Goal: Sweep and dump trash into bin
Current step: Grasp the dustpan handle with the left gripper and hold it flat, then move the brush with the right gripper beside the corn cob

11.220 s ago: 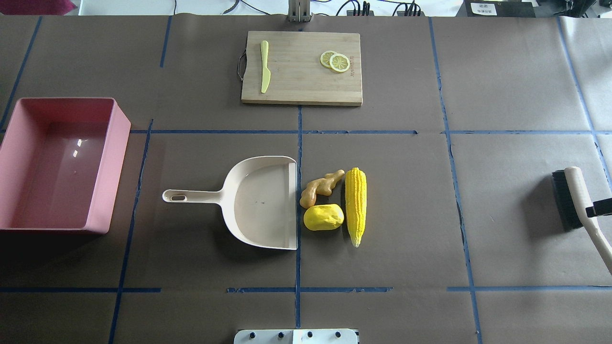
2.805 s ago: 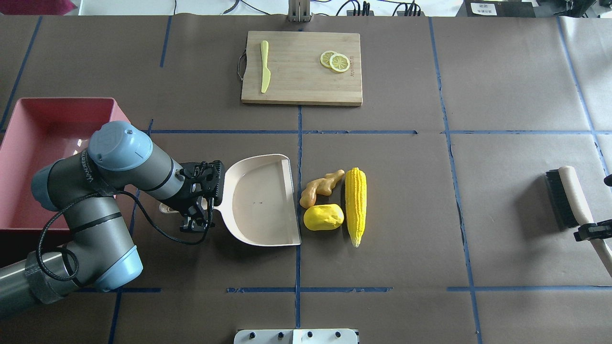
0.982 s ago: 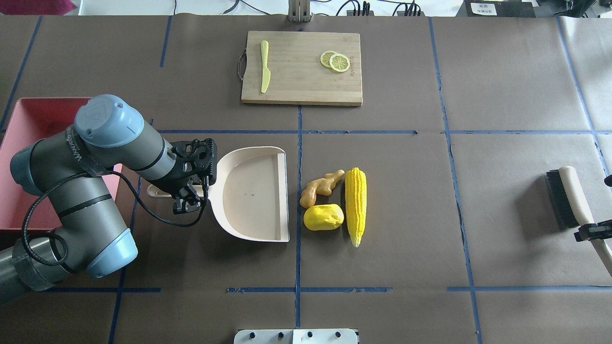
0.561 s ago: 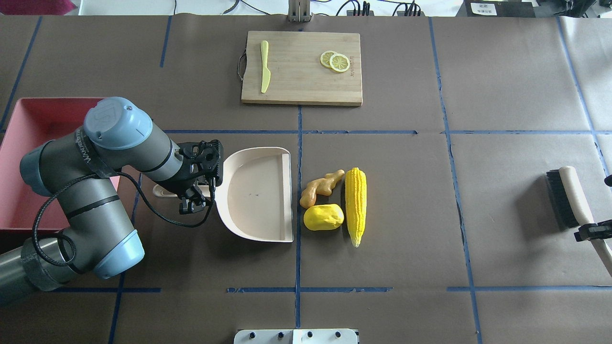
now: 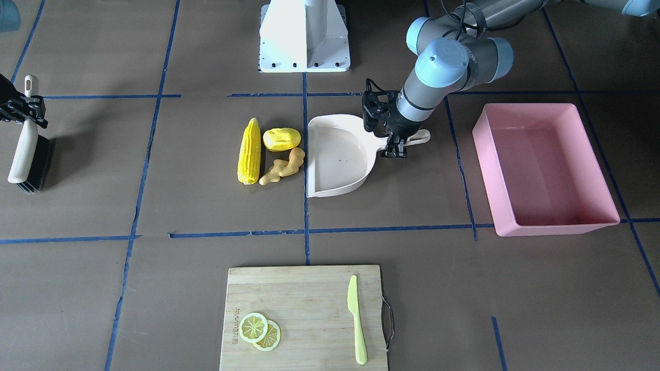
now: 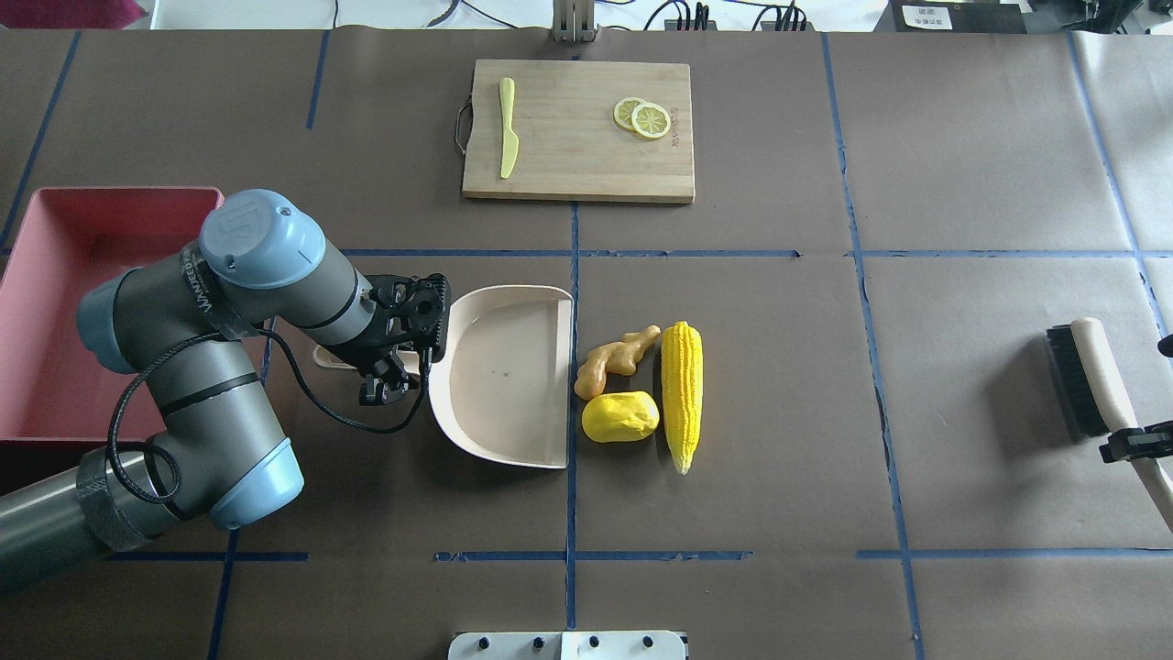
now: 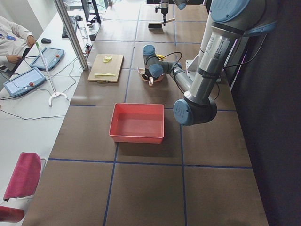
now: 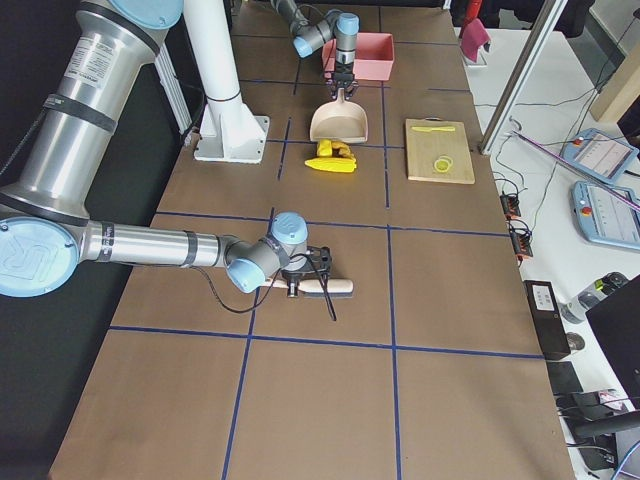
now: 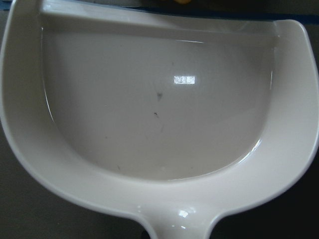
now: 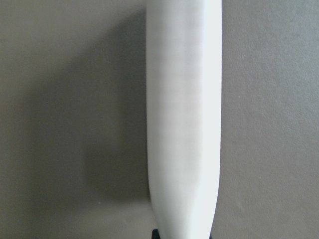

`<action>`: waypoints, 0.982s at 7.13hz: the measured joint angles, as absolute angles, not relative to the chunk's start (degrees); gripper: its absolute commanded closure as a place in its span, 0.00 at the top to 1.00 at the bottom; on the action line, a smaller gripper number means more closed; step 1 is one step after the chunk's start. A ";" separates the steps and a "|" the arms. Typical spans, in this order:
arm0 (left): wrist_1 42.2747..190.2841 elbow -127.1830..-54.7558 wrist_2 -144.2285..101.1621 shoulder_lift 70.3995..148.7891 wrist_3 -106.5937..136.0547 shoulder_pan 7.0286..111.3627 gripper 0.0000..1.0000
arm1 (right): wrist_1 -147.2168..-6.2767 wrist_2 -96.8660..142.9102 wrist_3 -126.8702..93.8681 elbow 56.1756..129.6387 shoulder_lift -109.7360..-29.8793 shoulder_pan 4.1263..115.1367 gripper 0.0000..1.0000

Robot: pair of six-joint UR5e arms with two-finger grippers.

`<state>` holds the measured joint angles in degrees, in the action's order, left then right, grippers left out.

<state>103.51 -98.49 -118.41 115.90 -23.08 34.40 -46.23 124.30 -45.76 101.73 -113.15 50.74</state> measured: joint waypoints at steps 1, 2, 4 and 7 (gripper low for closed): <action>103.47 -98.48 -118.39 115.89 -23.29 34.35 0.02 | -46.25 124.43 -46.88 101.89 -113.00 50.69 0.00; 103.46 -98.50 -118.39 115.84 -23.22 34.31 0.02 | -46.37 124.86 -49.73 102.43 -112.48 50.62 0.00; 103.45 -98.55 -118.37 115.82 -22.95 34.28 0.02 | -48.59 125.68 -56.35 106.31 -111.23 48.50 0.00; 103.45 -98.61 -118.28 115.76 -22.75 34.28 0.02 | -62.30 123.24 -65.53 117.19 -105.83 41.14 0.00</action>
<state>103.45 -98.61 -118.28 115.76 -22.75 34.28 -62.30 123.24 -65.53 117.19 -105.83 41.14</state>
